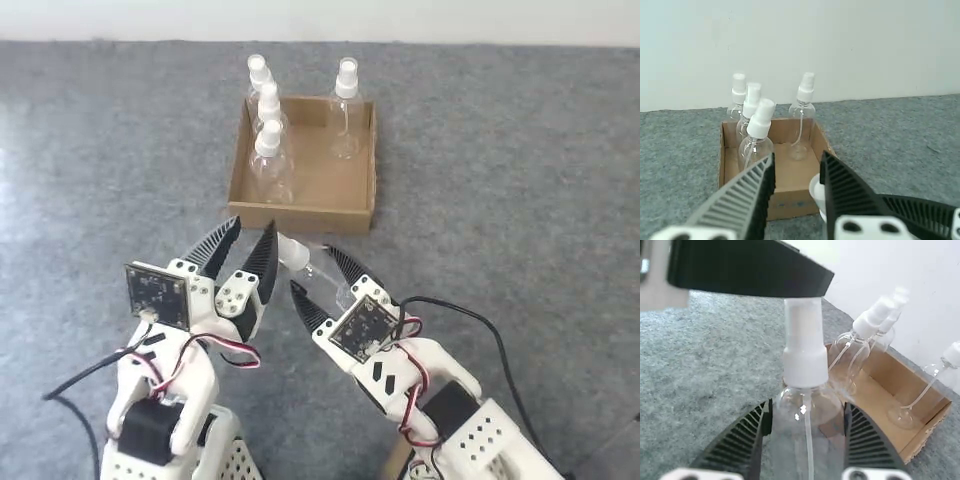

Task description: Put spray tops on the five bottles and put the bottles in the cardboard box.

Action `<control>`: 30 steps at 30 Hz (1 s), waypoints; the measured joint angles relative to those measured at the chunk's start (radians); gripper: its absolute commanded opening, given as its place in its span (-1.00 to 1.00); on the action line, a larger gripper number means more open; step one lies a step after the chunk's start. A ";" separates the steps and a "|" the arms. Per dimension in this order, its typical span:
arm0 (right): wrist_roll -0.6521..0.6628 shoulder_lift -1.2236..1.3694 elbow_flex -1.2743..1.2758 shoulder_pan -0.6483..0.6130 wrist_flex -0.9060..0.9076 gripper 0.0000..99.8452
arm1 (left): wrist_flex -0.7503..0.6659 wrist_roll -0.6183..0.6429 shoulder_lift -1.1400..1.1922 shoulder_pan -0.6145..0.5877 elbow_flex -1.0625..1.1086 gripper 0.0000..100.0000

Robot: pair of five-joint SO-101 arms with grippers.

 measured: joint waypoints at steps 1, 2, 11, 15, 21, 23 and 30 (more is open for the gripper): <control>0.000 0.000 0.000 0.000 0.000 -0.79 | 0.000 0.000 0.000 -0.002 0.000 -0.73; 0.000 0.000 0.000 0.000 0.000 -0.79 | 0.002 0.000 0.000 -0.012 0.000 -0.72; 0.000 -0.003 -0.002 0.028 -0.002 -0.79 | 0.009 0.112 0.000 -0.153 -0.025 -0.72; 0.000 -0.003 -0.002 0.026 -0.002 -0.79 | 0.009 0.117 0.000 -0.176 -0.025 -0.72; 0.000 -0.003 -0.002 0.026 -0.002 -0.79 | 0.009 0.120 0.000 -0.175 -0.025 -0.72; 0.000 -0.003 -0.002 0.026 -0.002 -0.79 | 0.009 0.120 0.000 -0.175 -0.025 -0.72; -0.064 -0.003 -0.012 0.026 -0.002 -0.79 | 0.009 0.120 0.000 -0.175 -0.025 -0.72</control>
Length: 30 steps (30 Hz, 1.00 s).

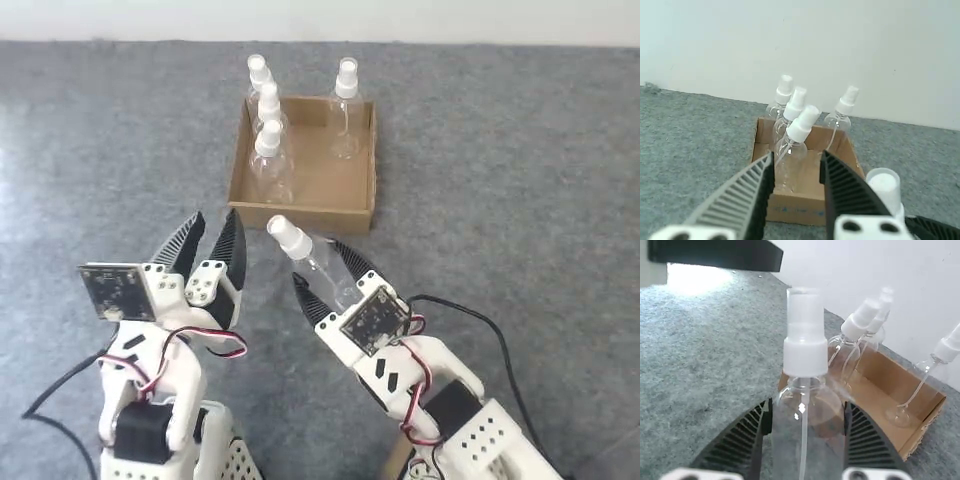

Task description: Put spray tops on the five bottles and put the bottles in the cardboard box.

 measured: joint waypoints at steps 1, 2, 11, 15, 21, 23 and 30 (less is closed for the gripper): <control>-0.002 0.000 0.000 0.000 0.000 -0.79 | -0.003 0.000 0.000 0.000 0.000 -0.72; -0.005 0.000 0.000 0.000 0.000 -0.79 | -0.012 0.000 0.000 0.000 0.000 -0.72; -0.014 0.000 -0.018 0.000 0.011 -0.79 | -0.089 0.000 0.000 -0.005 0.029 -0.72; -0.014 0.000 -0.041 -0.002 0.026 -0.79 | -0.095 0.000 0.000 -0.005 0.046 -0.72; -0.015 0.000 -0.041 -0.029 0.031 -0.79 | -0.173 0.002 0.000 0.002 0.103 -0.73; -0.015 0.000 -0.041 -0.052 0.031 -0.79 | -0.196 0.002 0.000 0.002 0.117 -0.73; -0.015 0.000 -0.041 -0.061 0.031 -0.79 | -0.206 0.002 0.000 0.031 0.123 -0.73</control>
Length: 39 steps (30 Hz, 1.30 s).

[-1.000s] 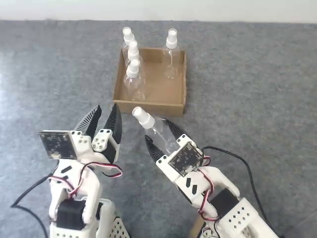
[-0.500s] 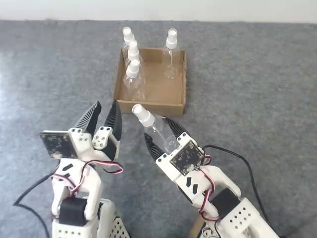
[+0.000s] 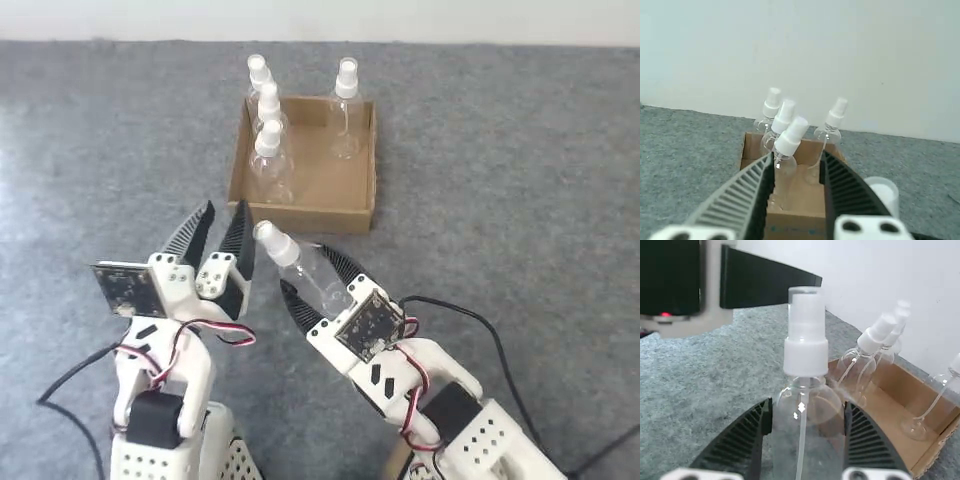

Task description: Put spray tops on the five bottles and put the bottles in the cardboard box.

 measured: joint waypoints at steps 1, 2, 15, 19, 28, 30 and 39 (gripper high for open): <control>0.000 0.000 0.000 0.002 0.000 -0.79 | 0.000 0.000 0.000 0.015 0.000 -0.73; 0.000 0.000 0.000 0.003 0.000 -0.79 | 0.000 0.000 0.000 0.034 0.003 -0.73; 0.000 0.002 0.000 0.005 0.000 -0.79 | -0.002 -0.058 0.000 0.161 0.037 -0.73; 0.000 0.002 0.000 0.005 0.040 -0.79 | -0.002 -0.078 0.000 0.183 0.041 -0.73; 0.000 0.002 0.000 0.005 0.041 -0.79 | -0.002 -0.094 0.000 0.186 0.041 -0.73; 0.000 0.002 0.000 0.005 0.041 -0.79 | -0.002 -0.094 0.000 0.186 0.041 -0.73; 0.000 0.002 0.000 0.005 0.044 -0.79 | 0.002 -0.094 0.000 0.187 0.041 -0.73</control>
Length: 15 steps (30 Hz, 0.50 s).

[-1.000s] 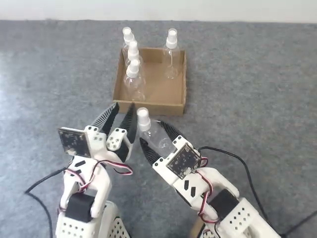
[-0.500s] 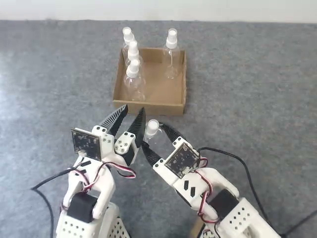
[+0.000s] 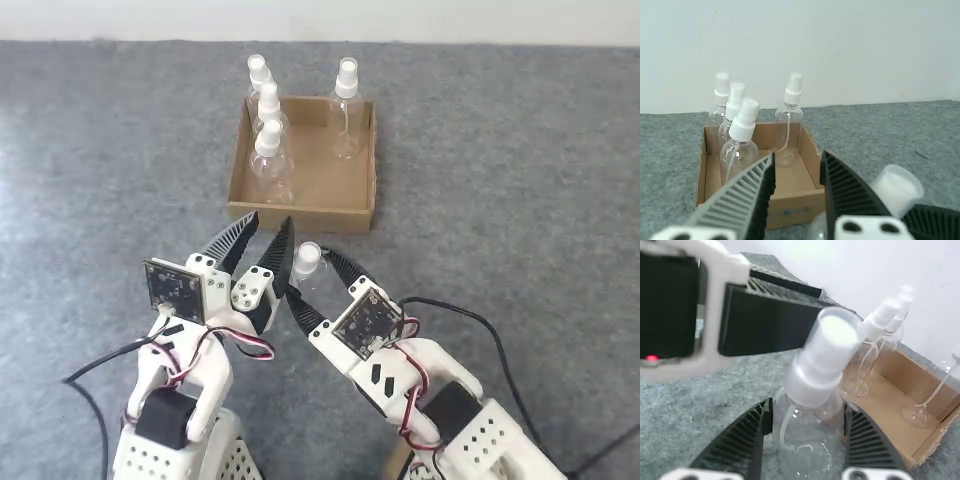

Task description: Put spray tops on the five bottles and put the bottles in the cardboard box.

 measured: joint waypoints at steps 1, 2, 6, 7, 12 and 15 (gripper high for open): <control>0.000 0.000 0.000 0.000 0.000 -0.79 | 0.000 0.000 0.000 0.000 0.000 -0.73; 0.000 0.000 0.000 0.000 0.000 -0.79 | 0.000 0.000 0.000 0.000 0.000 -0.73; 0.000 0.000 0.000 0.000 0.000 -0.79 | 0.008 -0.025 0.000 0.032 0.000 -0.73; 0.000 0.000 0.000 0.000 0.000 -0.79 | 0.018 -0.041 0.000 0.044 0.000 -0.73; 0.000 0.000 0.000 0.000 0.000 -0.79 | 0.035 -0.064 0.000 0.063 0.000 -0.73; 0.000 0.000 0.000 0.000 0.000 -0.79 | 0.035 -0.068 0.000 0.063 0.000 -0.73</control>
